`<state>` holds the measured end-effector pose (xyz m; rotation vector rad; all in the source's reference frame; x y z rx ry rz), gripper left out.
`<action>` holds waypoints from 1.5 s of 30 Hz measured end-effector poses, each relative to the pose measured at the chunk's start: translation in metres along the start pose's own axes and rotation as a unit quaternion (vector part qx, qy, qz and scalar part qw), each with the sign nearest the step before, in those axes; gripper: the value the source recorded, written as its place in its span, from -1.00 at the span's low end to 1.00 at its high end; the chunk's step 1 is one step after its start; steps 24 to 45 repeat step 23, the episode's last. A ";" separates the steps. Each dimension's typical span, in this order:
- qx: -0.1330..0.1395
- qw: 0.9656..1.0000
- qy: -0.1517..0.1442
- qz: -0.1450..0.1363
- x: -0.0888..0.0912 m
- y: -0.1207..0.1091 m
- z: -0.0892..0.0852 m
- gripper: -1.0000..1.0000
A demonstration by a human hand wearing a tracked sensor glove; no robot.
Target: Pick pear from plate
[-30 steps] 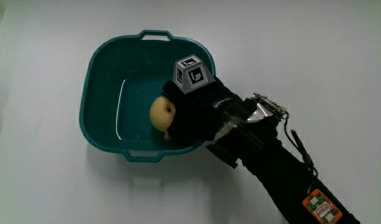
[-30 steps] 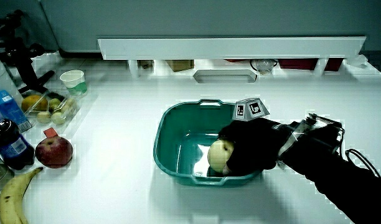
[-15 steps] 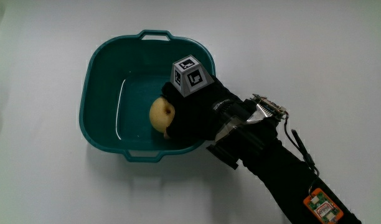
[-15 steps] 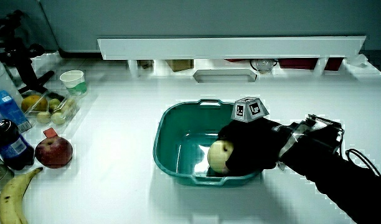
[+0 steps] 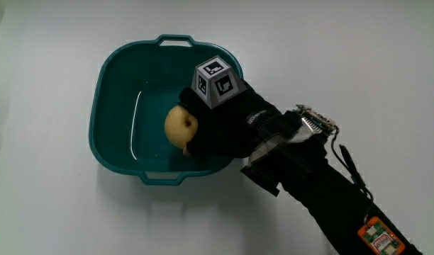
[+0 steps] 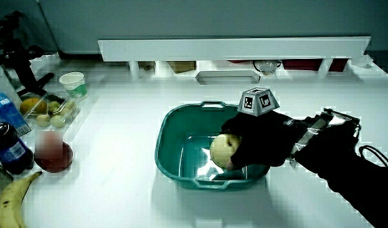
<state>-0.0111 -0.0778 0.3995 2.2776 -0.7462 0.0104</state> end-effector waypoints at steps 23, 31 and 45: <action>0.049 0.997 0.044 -0.029 0.064 -0.065 0.047 1.00; 0.049 0.997 0.044 -0.029 0.064 -0.065 0.047 1.00; 0.049 0.997 0.044 -0.029 0.064 -0.065 0.047 1.00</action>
